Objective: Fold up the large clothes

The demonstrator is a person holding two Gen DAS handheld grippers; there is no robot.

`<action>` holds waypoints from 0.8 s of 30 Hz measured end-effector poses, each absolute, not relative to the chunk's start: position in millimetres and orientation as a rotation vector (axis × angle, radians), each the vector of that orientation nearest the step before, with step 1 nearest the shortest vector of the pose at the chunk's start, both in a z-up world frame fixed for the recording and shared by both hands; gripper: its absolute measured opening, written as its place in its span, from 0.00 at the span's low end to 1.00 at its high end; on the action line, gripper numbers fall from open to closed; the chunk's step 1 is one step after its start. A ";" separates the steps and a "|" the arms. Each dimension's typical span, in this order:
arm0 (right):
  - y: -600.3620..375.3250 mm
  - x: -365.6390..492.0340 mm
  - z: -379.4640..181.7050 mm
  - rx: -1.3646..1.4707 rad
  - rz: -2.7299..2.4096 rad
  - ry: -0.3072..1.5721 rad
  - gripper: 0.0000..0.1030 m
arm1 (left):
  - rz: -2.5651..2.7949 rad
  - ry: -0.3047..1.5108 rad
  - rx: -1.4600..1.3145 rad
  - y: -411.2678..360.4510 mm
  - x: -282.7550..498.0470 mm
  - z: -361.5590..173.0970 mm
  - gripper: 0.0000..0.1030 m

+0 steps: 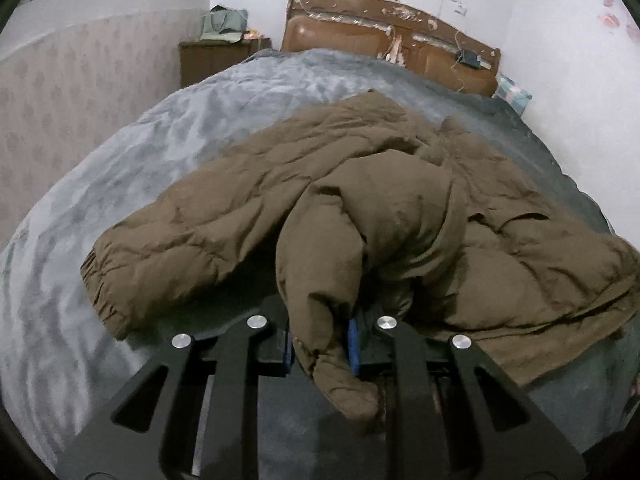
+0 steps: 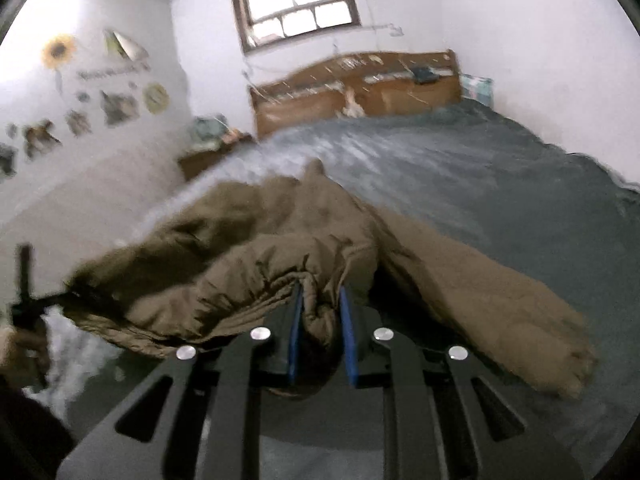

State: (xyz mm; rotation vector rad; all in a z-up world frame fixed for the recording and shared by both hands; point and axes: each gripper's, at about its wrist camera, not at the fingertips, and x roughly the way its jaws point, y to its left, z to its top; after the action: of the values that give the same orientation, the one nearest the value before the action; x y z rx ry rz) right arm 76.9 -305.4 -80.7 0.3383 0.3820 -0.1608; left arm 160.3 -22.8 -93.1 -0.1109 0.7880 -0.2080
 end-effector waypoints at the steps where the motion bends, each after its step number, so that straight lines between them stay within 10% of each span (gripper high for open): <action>1: -309.3 74.4 -81.8 0.360 -0.157 0.378 0.17 | -0.213 0.824 -0.150 -13.4 161.4 -97.0 0.25; 5: -304.7 79.9 -98.9 0.331 -0.072 0.509 0.26 | -0.069 0.935 -0.248 22.4 163.8 -116.5 0.62; 10: -272.4 78.7 -88.9 0.093 -0.111 0.482 0.93 | -0.022 0.721 -0.099 8.6 135.7 -75.6 0.71; 15: -312.9 51.8 -65.5 0.397 -0.048 0.217 0.98 | -0.029 0.411 -0.006 -8.0 90.2 -15.2 0.97; 21: -327.8 114.6 -105.2 0.350 -0.293 0.507 0.98 | -0.121 0.505 0.262 -73.2 121.6 -21.4 0.97; 24: -327.6 143.9 -120.4 0.339 -0.291 0.589 0.98 | -0.197 0.669 0.385 -118.2 151.0 -62.4 0.81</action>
State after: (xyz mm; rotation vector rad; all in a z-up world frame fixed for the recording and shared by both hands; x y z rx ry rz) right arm 143.9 -327.6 -120.4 0.3389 0.5888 -0.2911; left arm 151.0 -118.2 -62.4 0.3853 0.6689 -0.1966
